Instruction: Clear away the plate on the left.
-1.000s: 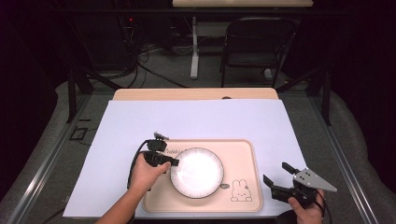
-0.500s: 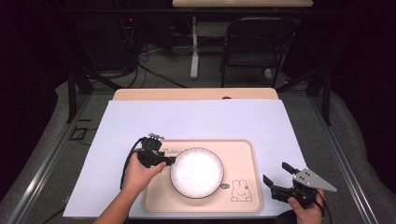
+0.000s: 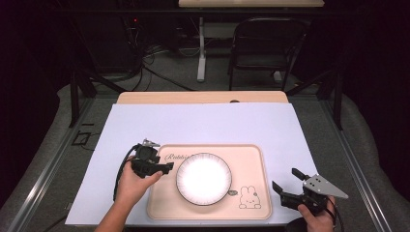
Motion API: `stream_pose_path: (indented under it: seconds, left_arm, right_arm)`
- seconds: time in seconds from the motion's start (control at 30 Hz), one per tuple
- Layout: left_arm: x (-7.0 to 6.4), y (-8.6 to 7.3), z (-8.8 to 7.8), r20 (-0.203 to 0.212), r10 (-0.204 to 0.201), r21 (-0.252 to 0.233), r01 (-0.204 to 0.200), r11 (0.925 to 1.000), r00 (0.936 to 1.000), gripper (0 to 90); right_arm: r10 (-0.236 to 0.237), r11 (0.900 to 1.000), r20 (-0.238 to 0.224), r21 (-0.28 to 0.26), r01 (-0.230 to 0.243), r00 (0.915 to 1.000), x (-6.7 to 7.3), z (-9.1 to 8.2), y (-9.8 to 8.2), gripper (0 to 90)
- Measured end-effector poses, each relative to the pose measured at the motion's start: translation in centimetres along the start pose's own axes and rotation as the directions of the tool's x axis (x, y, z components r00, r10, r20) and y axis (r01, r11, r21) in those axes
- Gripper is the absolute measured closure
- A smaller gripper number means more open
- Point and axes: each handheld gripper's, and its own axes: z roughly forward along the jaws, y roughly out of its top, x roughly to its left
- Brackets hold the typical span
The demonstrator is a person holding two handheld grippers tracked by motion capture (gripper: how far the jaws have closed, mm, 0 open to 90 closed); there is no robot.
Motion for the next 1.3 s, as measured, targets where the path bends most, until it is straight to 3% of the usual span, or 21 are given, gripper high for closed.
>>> stream_pose_path:
  seconds: [0.07, 0.37, 0.6, 1.1, 1.3]
  left_arm:
    - [0.4, -0.4, -0.4, -0.010, -0.003, -0.013, 0.003, 0.9999, 0.9999, 39.4]
    - [1.5, -2.4, -0.8, 0.022, -0.060, -0.069, 0.061, 0.9957, 0.9980, 39.3]
    - [2.2, -3.8, -0.6, -0.007, -0.089, -0.090, 0.088, 0.9920, 0.9960, 39.3]
    - [3.5, -5.4, -1.0, 0.015, -0.156, -0.148, 0.156, 0.9766, 0.9877, 39.4]
    - [3.8, -5.6, -1.0, 0.062, -0.188, -0.152, 0.196, 0.9688, 0.9801, 40.8]
  right_arm:
    - [-0.001, 1.000, 0.000, 0.000, 0.001, 1.0000, 0.0, 0.0, 0.0, 14.2]
    - [-0.009, 1.000, 0.000, 0.000, 0.009, 1.0000, 0.0, 0.0, 0.0, 14.2]
    - [-0.012, 1.000, 0.000, 0.002, 0.012, 0.9999, 0.1, 0.1, 0.0, 14.2]
    - [-0.012, 1.000, -0.004, 0.006, 0.012, 0.9999, 0.1, 0.1, 0.0, 14.2]
    - [-0.014, 1.000, -0.004, 0.005, 0.014, 0.9999, 0.1, 0.1, 0.0, 14.2]
